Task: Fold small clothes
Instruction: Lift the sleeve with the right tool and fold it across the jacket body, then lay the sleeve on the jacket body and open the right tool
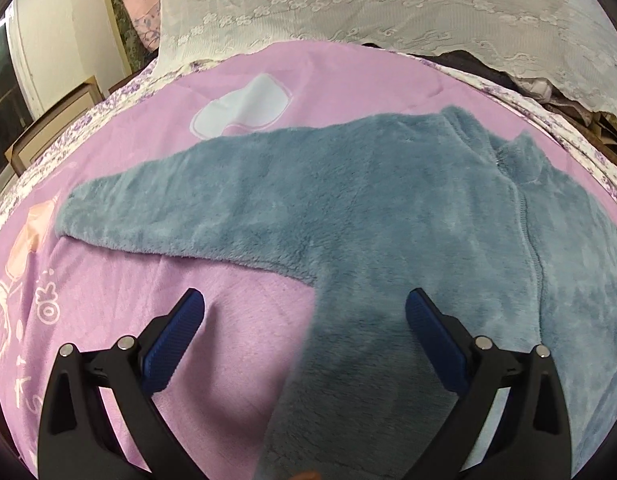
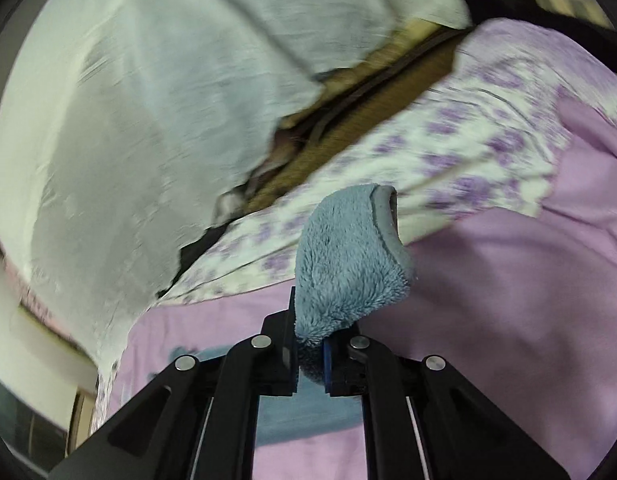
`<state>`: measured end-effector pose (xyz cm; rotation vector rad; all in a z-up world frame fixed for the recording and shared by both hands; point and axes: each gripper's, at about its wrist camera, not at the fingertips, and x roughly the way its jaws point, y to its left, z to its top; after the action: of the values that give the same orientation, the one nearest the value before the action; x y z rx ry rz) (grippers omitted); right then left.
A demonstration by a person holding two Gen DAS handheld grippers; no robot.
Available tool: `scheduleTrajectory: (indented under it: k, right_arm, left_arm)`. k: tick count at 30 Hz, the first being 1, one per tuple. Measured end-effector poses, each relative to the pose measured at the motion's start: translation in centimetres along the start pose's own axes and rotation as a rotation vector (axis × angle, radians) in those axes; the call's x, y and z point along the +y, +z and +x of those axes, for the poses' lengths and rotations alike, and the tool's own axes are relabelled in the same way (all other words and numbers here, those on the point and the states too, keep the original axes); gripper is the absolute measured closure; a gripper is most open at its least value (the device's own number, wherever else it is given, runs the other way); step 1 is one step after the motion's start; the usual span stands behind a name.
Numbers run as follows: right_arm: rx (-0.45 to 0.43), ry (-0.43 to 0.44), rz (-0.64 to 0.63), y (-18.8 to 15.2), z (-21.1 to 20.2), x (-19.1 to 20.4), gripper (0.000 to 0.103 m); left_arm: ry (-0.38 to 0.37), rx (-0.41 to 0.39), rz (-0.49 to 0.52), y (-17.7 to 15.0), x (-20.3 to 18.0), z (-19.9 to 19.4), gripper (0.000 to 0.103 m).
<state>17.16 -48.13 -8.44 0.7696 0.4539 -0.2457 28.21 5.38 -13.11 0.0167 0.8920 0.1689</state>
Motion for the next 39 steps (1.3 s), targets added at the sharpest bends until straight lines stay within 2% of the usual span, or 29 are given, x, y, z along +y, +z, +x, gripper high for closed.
scheduleTrajectory:
  k: [6, 10, 13, 14, 16, 17, 20, 23, 27, 31, 39]
  right_arm:
    - [0.035, 0.065, -0.082, -1.7, 0.4, 5.9, 0.094]
    - [0.059, 0.092, -0.117, -3.2, 1.0, 9.2, 0.094]
    - [0.071, 0.12, -0.136, -4.3, 1.3, 11.6, 0.094]
    - [0.075, 0.129, -0.138, -4.6, 1.3, 12.2, 0.094]
    - [0.089, 0.153, -0.149, -5.4, 1.7, 13.9, 0.094]
    - [0.095, 0.161, -0.158, -5.7, 1.9, 14.6, 0.094]
    - [0.12, 0.197, -0.189, -7.1, 2.5, 17.5, 0.094]
    - [0.154, 0.233, -0.198, -8.3, 2.8, 19.7, 0.094]
    - [0.184, 0.274, -0.225, -10.3, 3.3, 22.8, 0.094]
    - [0.229, 0.301, -0.259, -13.0, 4.4, 25.9, 0.094]
    - [0.338, 0.235, -0.358, -18.7, 7.8, 27.1, 0.094]
  left_arm:
    - [-0.049, 0.003, 0.022, 0.9, -1.2, 0.0, 0.004]
    - [-0.103, 0.011, 0.005, 3.0, -1.8, 0.1, 0.004]
    - [-0.22, 0.054, 0.005, 5.1, -3.5, -0.1, 0.004]
    - [-0.234, 0.051, 0.017, 5.5, -4.1, -0.3, 0.004]
    - [-0.227, 0.016, 0.038, 5.9, -5.1, -0.9, 0.004]
    - [-0.202, -0.016, 0.048, 5.8, -5.3, -1.1, 0.004]
    - [-0.156, -0.042, 0.064, 5.4, -5.0, -0.6, 0.004]
    - [-0.135, -0.022, 0.028, 5.5, -3.4, 0.5, 0.004]
    - [-0.204, 0.034, -0.082, 6.2, -0.6, 2.1, 0.004]
    - [-0.192, 0.041, -0.124, 6.4, 0.9, 2.9, 0.004]
    - [-0.177, 0.064, -0.167, 6.5, 2.0, 4.1, 0.004]
